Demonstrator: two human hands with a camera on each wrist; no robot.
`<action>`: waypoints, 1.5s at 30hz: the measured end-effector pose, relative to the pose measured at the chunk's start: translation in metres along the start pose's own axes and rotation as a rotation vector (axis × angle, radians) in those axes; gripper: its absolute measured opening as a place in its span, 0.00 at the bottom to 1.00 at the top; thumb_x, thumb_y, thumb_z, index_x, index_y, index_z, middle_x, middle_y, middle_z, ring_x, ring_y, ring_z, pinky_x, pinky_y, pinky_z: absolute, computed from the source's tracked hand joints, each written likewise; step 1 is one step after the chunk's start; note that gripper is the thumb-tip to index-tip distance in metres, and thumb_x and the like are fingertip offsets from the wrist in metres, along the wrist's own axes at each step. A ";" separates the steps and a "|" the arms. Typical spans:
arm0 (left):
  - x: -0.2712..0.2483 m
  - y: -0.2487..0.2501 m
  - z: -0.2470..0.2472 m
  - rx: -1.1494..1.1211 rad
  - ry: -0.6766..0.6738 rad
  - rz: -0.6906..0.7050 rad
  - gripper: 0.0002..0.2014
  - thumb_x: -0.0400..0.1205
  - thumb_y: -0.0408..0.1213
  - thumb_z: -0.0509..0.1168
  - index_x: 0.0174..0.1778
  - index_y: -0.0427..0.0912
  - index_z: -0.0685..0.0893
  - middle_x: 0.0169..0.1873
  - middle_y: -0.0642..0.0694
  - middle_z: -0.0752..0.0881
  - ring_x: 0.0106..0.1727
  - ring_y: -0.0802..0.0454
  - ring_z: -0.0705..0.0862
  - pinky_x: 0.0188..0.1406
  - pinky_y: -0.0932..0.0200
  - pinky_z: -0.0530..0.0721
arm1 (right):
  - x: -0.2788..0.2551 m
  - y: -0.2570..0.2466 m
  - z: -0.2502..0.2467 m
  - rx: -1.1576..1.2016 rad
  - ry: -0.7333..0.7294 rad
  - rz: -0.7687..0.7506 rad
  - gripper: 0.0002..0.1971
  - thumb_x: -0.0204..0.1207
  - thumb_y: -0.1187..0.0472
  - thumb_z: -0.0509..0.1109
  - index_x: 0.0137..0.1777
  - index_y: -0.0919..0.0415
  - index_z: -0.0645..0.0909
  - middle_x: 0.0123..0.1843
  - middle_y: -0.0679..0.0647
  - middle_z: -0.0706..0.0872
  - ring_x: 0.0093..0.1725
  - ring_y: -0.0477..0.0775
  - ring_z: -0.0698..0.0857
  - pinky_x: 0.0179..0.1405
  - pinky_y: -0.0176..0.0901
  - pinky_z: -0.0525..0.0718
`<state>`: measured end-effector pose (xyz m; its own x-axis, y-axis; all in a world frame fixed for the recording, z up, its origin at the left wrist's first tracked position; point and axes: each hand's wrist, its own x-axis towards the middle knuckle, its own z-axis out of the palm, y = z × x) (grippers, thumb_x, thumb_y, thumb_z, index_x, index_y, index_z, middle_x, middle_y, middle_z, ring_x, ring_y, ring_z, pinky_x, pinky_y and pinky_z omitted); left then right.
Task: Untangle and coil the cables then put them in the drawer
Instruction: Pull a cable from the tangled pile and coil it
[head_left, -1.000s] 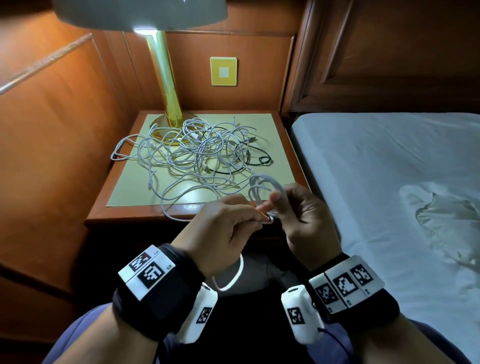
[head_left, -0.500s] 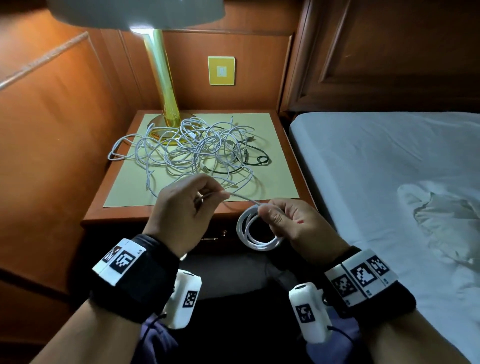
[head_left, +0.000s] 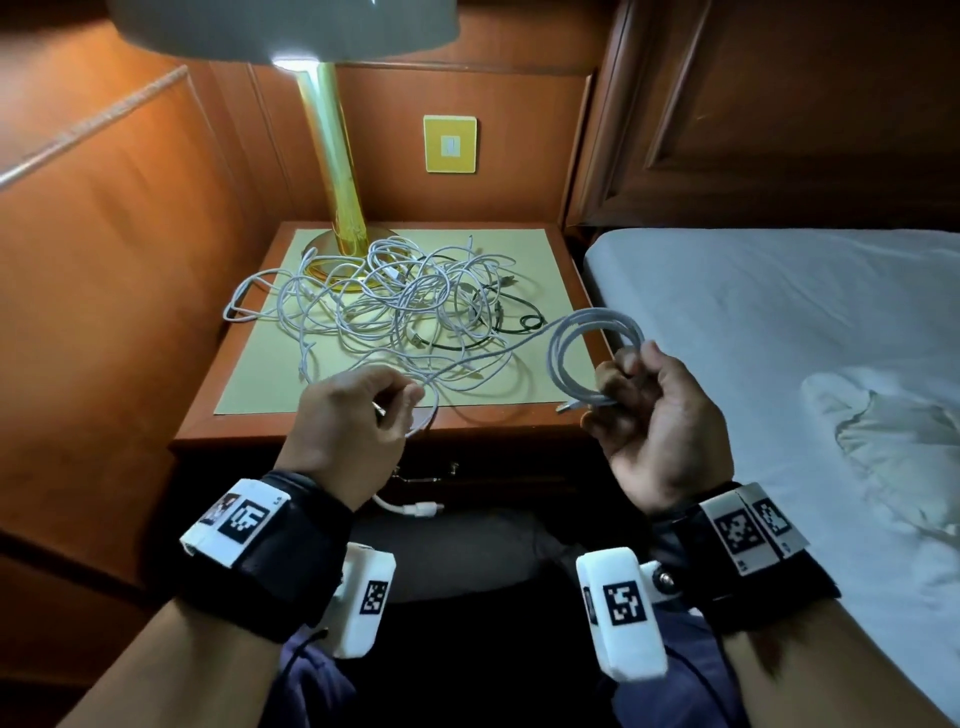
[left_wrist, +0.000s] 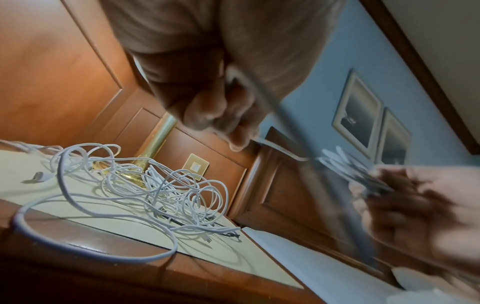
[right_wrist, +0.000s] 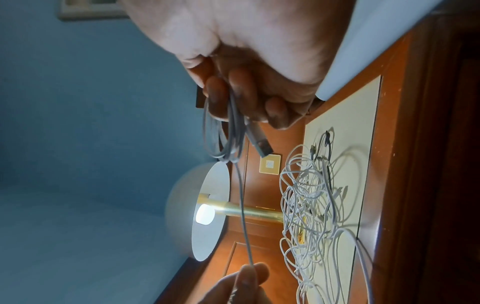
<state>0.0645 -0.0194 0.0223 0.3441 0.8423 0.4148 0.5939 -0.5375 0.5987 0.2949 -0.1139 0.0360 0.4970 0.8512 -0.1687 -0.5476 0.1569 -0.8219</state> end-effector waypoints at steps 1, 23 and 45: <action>-0.002 0.000 0.003 0.031 -0.017 0.014 0.06 0.81 0.38 0.73 0.38 0.43 0.90 0.28 0.54 0.87 0.29 0.55 0.85 0.33 0.71 0.78 | 0.001 0.002 0.004 0.002 -0.012 0.000 0.16 0.86 0.52 0.58 0.36 0.53 0.73 0.27 0.48 0.71 0.23 0.47 0.64 0.30 0.44 0.62; 0.007 -0.012 -0.018 -0.035 -0.044 0.421 0.12 0.83 0.24 0.60 0.54 0.36 0.89 0.46 0.43 0.82 0.46 0.49 0.82 0.49 0.62 0.81 | 0.018 0.044 0.043 -1.144 -0.592 -0.239 0.13 0.82 0.40 0.56 0.38 0.40 0.74 0.30 0.41 0.80 0.31 0.43 0.77 0.38 0.55 0.77; 0.008 -0.013 -0.006 -0.732 -0.040 -0.243 0.09 0.87 0.27 0.63 0.43 0.43 0.80 0.27 0.48 0.84 0.29 0.52 0.84 0.35 0.54 0.87 | 0.010 0.049 0.054 -0.665 -0.679 -0.052 0.17 0.83 0.50 0.57 0.36 0.59 0.67 0.26 0.48 0.69 0.26 0.43 0.66 0.29 0.30 0.68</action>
<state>0.0555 -0.0053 0.0217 0.3002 0.9334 0.1967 0.0287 -0.2149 0.9762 0.2369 -0.0710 0.0233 -0.1023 0.9931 0.0573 0.0636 0.0640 -0.9959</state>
